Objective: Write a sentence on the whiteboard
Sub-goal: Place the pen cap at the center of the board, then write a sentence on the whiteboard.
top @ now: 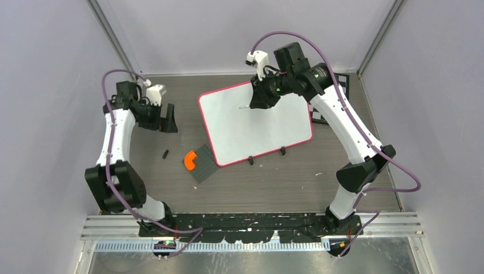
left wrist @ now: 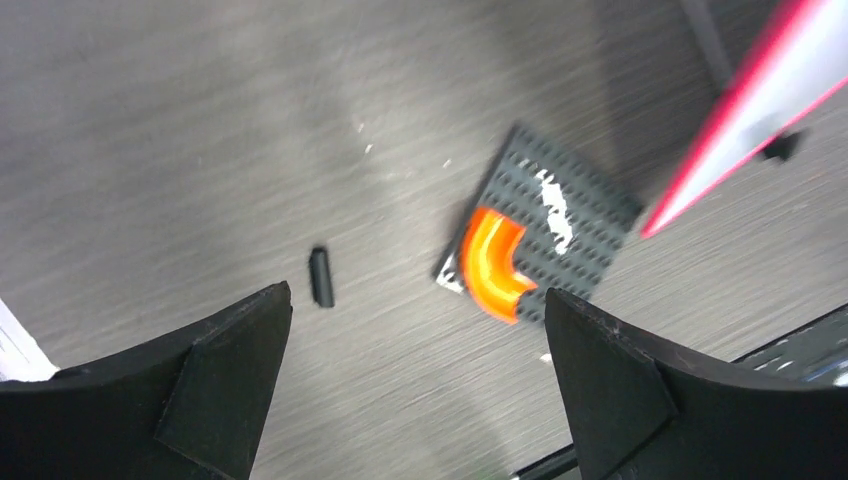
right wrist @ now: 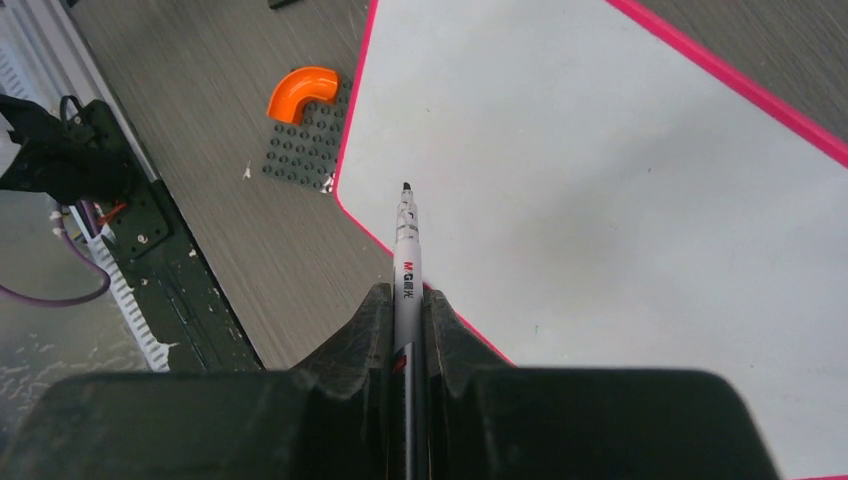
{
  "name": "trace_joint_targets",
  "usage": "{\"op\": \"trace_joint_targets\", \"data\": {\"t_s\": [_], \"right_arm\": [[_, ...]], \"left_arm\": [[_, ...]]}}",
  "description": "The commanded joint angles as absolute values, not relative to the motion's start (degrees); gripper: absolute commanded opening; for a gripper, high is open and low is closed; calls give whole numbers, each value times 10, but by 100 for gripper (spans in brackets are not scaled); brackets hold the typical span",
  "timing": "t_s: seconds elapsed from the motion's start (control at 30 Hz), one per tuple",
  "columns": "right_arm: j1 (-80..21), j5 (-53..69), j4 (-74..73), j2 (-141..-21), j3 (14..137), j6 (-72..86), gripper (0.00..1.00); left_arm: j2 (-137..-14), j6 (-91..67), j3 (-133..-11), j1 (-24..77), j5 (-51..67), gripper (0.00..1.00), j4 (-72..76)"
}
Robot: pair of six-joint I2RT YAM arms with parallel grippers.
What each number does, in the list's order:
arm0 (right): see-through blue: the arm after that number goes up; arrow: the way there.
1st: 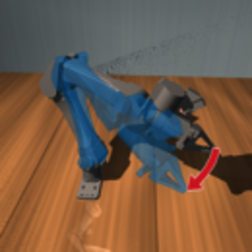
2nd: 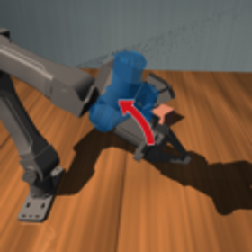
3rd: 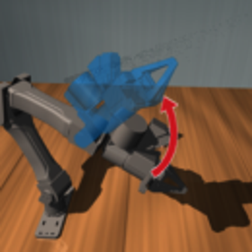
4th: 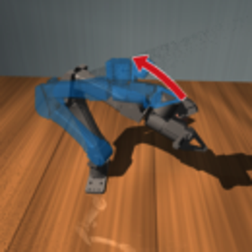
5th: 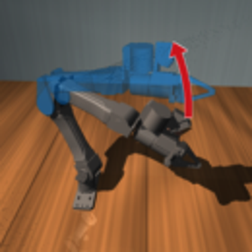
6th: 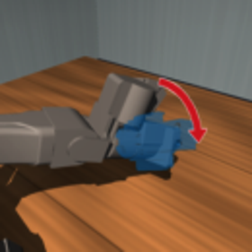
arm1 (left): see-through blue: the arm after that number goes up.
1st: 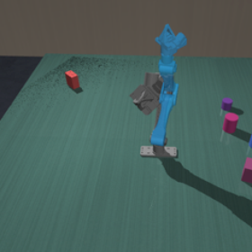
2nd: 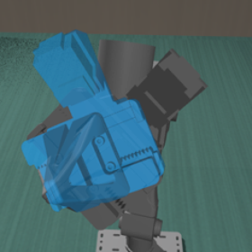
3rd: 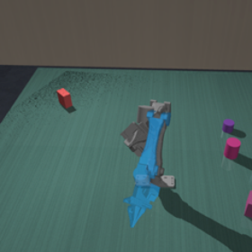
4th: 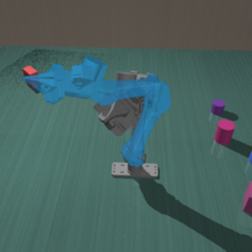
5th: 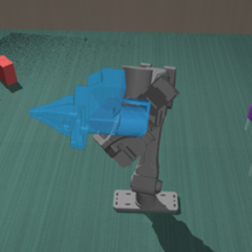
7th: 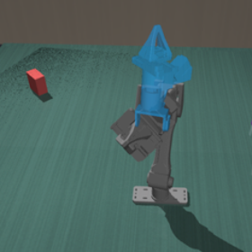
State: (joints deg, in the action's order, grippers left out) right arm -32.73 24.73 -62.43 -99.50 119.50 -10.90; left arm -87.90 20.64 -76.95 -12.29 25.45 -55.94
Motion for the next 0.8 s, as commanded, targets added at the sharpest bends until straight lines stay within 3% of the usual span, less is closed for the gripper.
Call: {"op": "trace_joint_targets", "data": {"t_s": [0.0, 0.27, 0.43, 0.57, 0.77], "right_arm": [[-336, 263, -617, -1008, 1244, -111, 0], [-363, 252, -615, -1030, 1253, -108, 0], [-385, 216, -570, -1029, 1212, -103, 0], [-394, 189, -527, -1039, 1202, -84, 0], [-395, 192, -485, -1082, 1246, -42, 0]], "left_arm": [[-807, 121, -801, -127, 370, 100, -542], [-717, -83, -741, -127, 516, 100, -302], [-759, -80, -734, -109, 602, 100, -291], [-769, -85, -706, -77, 588, 98, -249], [-811, -144, -704, -62, 573, 68, -170]]}}
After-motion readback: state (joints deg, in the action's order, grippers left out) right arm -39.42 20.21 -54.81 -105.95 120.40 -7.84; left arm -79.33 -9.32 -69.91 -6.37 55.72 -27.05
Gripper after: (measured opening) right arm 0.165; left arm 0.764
